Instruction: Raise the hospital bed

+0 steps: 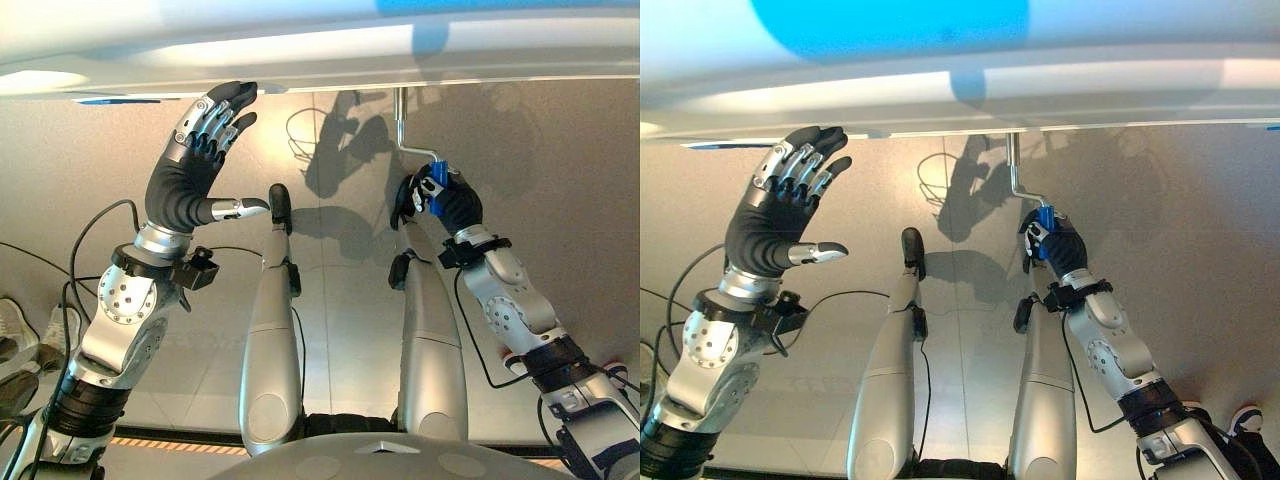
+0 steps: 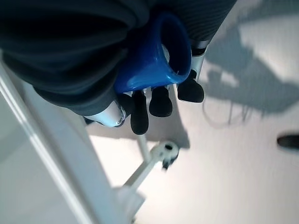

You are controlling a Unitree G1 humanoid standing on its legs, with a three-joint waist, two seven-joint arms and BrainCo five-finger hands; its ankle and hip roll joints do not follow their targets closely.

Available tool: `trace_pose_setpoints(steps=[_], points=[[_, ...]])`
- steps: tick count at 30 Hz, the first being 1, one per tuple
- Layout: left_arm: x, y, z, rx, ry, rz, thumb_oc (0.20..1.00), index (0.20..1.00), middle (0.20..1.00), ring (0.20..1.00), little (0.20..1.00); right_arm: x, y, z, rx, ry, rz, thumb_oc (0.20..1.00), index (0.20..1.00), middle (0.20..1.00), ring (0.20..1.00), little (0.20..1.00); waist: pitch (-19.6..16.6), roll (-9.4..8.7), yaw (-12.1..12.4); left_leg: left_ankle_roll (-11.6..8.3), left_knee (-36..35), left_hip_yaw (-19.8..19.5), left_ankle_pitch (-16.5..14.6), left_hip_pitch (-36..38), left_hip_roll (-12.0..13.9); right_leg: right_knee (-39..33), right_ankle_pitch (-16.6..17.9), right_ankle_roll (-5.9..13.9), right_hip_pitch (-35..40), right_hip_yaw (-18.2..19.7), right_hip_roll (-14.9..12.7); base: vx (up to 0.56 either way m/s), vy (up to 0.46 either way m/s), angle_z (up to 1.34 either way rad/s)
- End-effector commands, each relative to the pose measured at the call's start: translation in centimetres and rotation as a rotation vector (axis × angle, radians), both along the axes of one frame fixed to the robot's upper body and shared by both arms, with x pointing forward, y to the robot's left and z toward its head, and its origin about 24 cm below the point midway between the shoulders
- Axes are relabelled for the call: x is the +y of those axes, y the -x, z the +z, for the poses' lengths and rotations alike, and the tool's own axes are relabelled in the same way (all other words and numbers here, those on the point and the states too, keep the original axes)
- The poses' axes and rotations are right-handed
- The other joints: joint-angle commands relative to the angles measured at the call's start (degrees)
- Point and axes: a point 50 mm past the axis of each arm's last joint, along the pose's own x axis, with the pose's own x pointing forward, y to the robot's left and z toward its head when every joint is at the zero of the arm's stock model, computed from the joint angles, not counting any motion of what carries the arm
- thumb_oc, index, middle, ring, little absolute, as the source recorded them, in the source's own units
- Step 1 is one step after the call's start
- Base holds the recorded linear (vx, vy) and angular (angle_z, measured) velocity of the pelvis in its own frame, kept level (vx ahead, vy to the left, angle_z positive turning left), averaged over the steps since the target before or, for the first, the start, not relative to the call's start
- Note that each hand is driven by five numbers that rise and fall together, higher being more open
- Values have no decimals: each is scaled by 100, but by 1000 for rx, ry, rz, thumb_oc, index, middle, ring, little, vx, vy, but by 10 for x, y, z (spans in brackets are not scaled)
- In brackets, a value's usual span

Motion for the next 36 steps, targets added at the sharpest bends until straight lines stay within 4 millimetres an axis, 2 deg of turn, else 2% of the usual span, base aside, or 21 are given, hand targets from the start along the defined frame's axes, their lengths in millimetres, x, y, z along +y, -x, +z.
trace_pose_setpoints(steps=[1,4,6,7,12,13,16,17,18,22,23,24,28,29,30,31,32,33,34,35,36], points=[[-3,20,16,-99,45,-76,1000,1000,1000,1000,1000,-86,15,103,-539,-58,-438,200,200,200,200,200,-154,-95,-257,109,-132,-159,157,351,80,97,-407,510,455,-51,255,11,-7,3],[-11,20,15,-84,21,-125,1000,1000,1000,1000,1000,-127,-8,71,-304,58,-672,200,200,200,200,200,-154,-47,-204,107,-81,-168,153,205,71,143,-418,510,363,-112,195,12,-4,4],[-12,19,13,-72,21,-131,1000,1000,1000,1000,1000,-134,-14,64,-240,95,-699,200,200,200,200,200,-154,-33,-177,109,-67,-173,151,149,59,150,-402,515,330,-129,175,16,21,6],[-17,18,12,-57,7,-156,1000,1000,1000,1000,1000,-154,-26,47,-75,171,-777,200,200,200,200,200,-154,8,-99,113,-60,-183,150,36,41,160,-391,534,254,-173,134,24,29,4],[-26,14,13,-52,-2,-191,1000,1000,1000,1000,1000,-174,-42,34,150,270,-822,200,200,200,200,200,-154,98,49,142,73,-281,111,-227,-15,236,-404,537,133,-254,78,20,22,5],[-34,11,17,-61,-3,-227,1000,1000,1000,1000,1000,-178,-47,23,281,308,-823,200,200,200,200,200,-154,197,197,173,202,-376,76,-428,-81,307,-423,542,63,-321,10,16,16,4],[-45,9,23,-81,16,-277,1000,1000,1000,1000,1000,-171,-52,8,421,370,-790,200,200,200,200,200,-154,411,453,228,426,-536,15,-763,-208,451,-476,555,-57,-441,-117,20,33,17],[-49,8,27,-105,29,-289,1000,1000,1000,1000,1000,-157,-59,3,460,429,-741,200,200,200,200,200,-154,510,595,257,486,-603,-8,-894,-286,484,-506,561,-104,-490,-170,18,52,24],[-49,8,27,-106,30,-289,1000,1000,1000,1000,1000,-157,-60,4,459,429,-741,200,200,200,200,200,-154,517,590,258,497,-611,-11,-907,-288,489,-509,562,-109,-497,-173,12,73,29],[-51,4,32,-129,61,-280,1000,1000,1000,1000,1000,-119,-79,1,458,482,-620,200,200,200,200,200,-154,697,806,324,713,-730,-94,-1258,-455,659,-583,565,-265,-579,-307,19,102,23],[-50,4,33,-139,78,-263,1000,1000,1000,1000,1000,-91,-91,2,430,524,-540,200,200,200,200,200,-154,755,911,350,830,-767,-125,-1431,-529,719,-591,578,-359,-613,-374,16,129,25],[-50,4,34,-140,78,-262,1000,1000,1000,1000,1000,-91,-91,2,429,524,-540,200,200,200,200,200,-154,755,906,350,843,-769,-130,-1444,-531,725,-593,578,-368,-614,-376,9,132,19],[-48,1,36,-153,126,-225,1000,1000,1000,1000,1000,-24,-111,10,333,571,-364,200,200,200,200,200,-154,814,1028,369,1004,-784,-198,-1716,-626,750,-590,596,-490,-666,-448,11,82,7],[-48,1,36,-153,126,-223,1000,1000,1000,1000,1000,-24,-111,10,333,572,-363,200,200,200,200,200,-154,811,1021,370,1013,-783,-202,-1724,-627,755,-593,597,-496,-664,-450,24,105,2],[-48,0,38,-160,171,-215,1000,1000,1000,1000,1000,40,-117,15,240,594,-185,200,200,200,200,200,-154,831,1070,370,1075,-783,-229,-1830,-697,718,-572,605,-525,-671,-490,20,68,1],[-48,0,38,-160,171,-213,1000,1000,1000,1000,1000,41,-117,14,240,595,-183,200,200,200,200,200,-154,827,1060,370,1077,-783,-229,-1831,-699,719,-574,606,-525,-671,-492,31,113,1],[-46,0,41,-175,198,-201,1000,1000,1000,1000,1000,82,-114,22,162,558,-67,200,200,200,200,200,-154,826,1074,359,1095,-770,-236,-1861,-717,693,-557,602,-537,-661,-505,12,46,1],[-46,0,41,-175,198,-199,1000,1000,1000,1000,1000,83,-114,21,162,558,-66,200,200,200,200,200,-154,820,1067,359,1095,-766,-237,-1859,-718,694,-558,602,-537,-657,-506,17,55,1],[-44,0,41,-174,214,-195,1000,1000,1000,1000,1000,100,-112,25,130,538,-7,200,200,200,200,200,-154,796,1060,359,1104,-761,-244,-1867,-726,661,-541,598,-535,-647,-509,0,0,0],[-43,0,42,-173,253,-193,1000,1000,1000,1000,1000,130,-106,34,59,527,91,200,200,200,200,200,-154,770,1068,354,1097,-743,-248,-1857,-736,604,-517,596,-525,-647,-529,0,0,0],[-43,0,42,-173,253,-193,1000,1000,1000,1000,1000,130,-105,34,59,528,91,200,200,200,200,200,-154,769,1063,354,1096,-742,-247,-1855,-737,602,-517,596,-523,-647,-530,18,30,-4]])
